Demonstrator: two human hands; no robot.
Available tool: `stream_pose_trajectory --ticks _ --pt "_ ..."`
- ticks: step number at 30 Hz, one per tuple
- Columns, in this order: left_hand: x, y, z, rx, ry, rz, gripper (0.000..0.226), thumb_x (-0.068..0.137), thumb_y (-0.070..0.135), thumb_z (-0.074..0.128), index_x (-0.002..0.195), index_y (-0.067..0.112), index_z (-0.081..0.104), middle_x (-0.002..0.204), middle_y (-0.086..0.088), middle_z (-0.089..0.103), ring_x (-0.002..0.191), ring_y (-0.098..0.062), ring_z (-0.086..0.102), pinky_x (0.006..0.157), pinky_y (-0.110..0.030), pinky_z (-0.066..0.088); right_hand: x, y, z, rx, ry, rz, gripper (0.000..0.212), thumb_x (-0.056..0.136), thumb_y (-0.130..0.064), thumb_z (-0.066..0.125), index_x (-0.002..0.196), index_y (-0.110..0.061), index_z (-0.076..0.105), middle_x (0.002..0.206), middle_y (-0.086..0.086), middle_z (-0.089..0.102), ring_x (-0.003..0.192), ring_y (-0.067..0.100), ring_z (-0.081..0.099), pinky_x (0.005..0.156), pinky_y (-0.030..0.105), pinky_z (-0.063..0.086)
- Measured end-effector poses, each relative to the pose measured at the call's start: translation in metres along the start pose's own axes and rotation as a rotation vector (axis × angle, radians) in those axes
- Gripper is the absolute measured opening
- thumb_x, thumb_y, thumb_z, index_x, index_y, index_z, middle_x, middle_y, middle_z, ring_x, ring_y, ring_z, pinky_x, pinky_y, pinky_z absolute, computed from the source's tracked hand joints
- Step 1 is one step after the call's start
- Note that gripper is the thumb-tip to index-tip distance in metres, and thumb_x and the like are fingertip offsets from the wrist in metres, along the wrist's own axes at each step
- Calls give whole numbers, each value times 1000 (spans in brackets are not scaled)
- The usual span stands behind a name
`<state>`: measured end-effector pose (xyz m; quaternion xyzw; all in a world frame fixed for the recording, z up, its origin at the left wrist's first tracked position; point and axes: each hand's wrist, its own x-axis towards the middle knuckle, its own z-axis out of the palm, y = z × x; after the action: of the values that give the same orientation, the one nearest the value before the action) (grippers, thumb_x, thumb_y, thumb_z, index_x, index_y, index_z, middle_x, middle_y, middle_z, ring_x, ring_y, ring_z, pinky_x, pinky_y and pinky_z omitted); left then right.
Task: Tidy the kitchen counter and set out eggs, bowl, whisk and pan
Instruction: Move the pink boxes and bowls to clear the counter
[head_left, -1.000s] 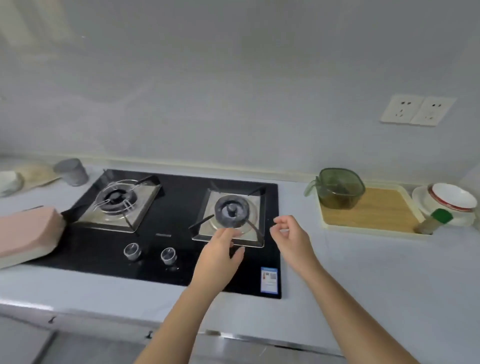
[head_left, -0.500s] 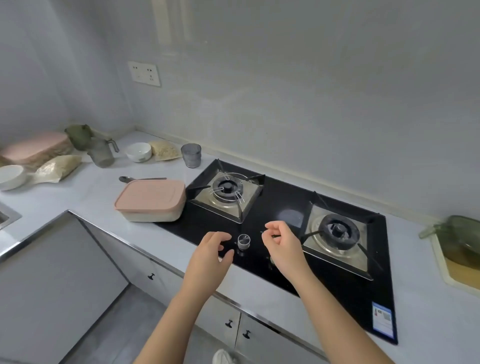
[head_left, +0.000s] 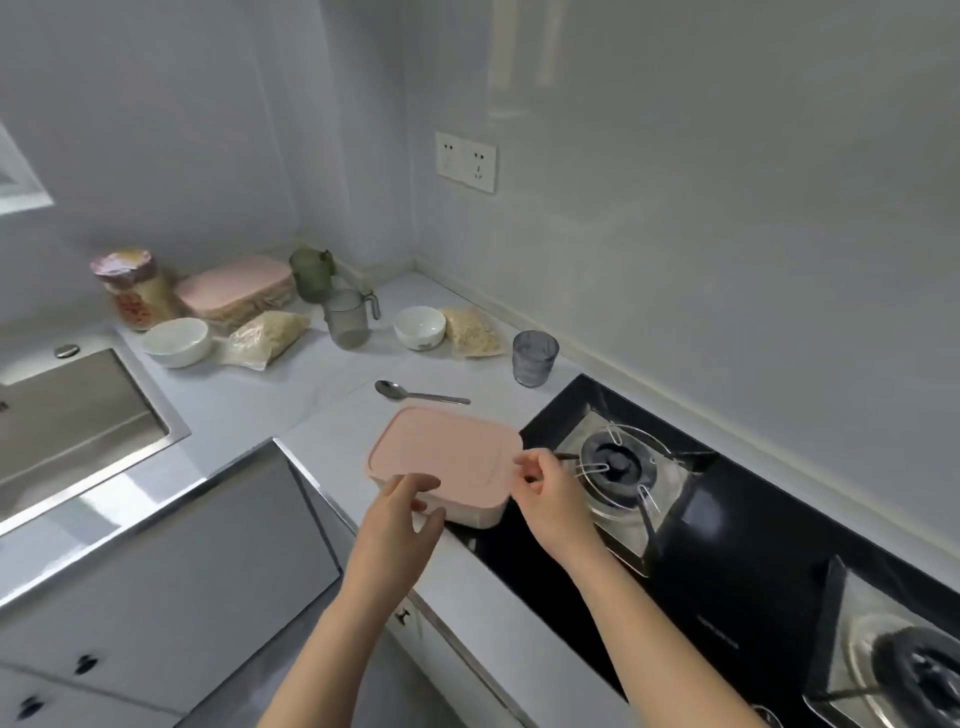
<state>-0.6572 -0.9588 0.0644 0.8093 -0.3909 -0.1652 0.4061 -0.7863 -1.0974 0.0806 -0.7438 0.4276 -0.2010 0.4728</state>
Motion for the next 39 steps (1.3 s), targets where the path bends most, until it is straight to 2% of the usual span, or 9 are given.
stream_pose_trajectory --ticks 4,7,10,14,17,23,29,33,39 --pt "41 -42 -30 -25 15 -44 25 90 22 60 113 31 57 115 22 53 96 6 56 72 -9 39 44 -24 51 -1 -46 6 11 96 -22 51 107 -25 53 100 -7 59 82 -1 53 59 6 41" --pt "73 -66 -52 -34 -7 -45 22 90 22 60 110 31 56 113 19 55 95 5 57 72 -13 41 69 -41 80 10 -13 17 11 95 -19 54 104 -25 54 96 -9 58 77 0 52 61 4 41" --pt "109 -91 -79 -18 -51 -19 23 90 22 60 110 30 56 113 17 55 95 1 57 76 -18 44 92 -56 108 25 16 52 14 94 -19 53 107 -27 53 101 -9 59 83 0 53 64 9 41" --pt "160 -117 -116 -15 -59 14 22 90 21 61 111 27 57 112 15 55 95 -2 59 73 -15 43 121 -79 146 43 80 93 16 94 -19 53 109 -25 55 100 -8 59 84 1 53 66 9 40" --pt "193 -133 -128 -43 -59 15 21 90 18 61 109 26 59 112 12 57 92 -2 60 69 -9 40 141 -94 165 43 106 103 15 95 -20 53 109 -20 56 97 -10 57 79 -2 54 63 6 40" --pt "233 -145 -118 -83 -94 3 21 89 17 61 108 25 59 111 11 58 91 -2 61 70 -12 41 182 -99 174 27 133 123 19 94 -17 53 113 -16 57 96 -7 57 76 -1 55 61 7 41" --pt "281 -150 -113 -64 -75 -18 22 88 17 62 110 22 60 111 10 57 92 -4 60 71 -15 42 235 -95 168 -33 125 143 18 94 -23 52 112 -21 56 100 -11 58 85 6 57 85 30 47" --pt "317 -161 -123 -38 -36 -33 23 87 15 63 109 19 61 110 7 59 88 -7 61 70 -16 41 266 -103 180 -52 48 143 20 95 -21 52 115 -18 55 103 -7 56 88 9 55 67 19 44" --pt "379 -186 -153 3 -4 -6 23 86 12 64 108 15 63 108 5 61 84 -9 61 73 -21 42 326 -136 218 -76 -6 93 19 93 -18 52 112 -18 56 99 -8 54 91 14 56 68 16 41"
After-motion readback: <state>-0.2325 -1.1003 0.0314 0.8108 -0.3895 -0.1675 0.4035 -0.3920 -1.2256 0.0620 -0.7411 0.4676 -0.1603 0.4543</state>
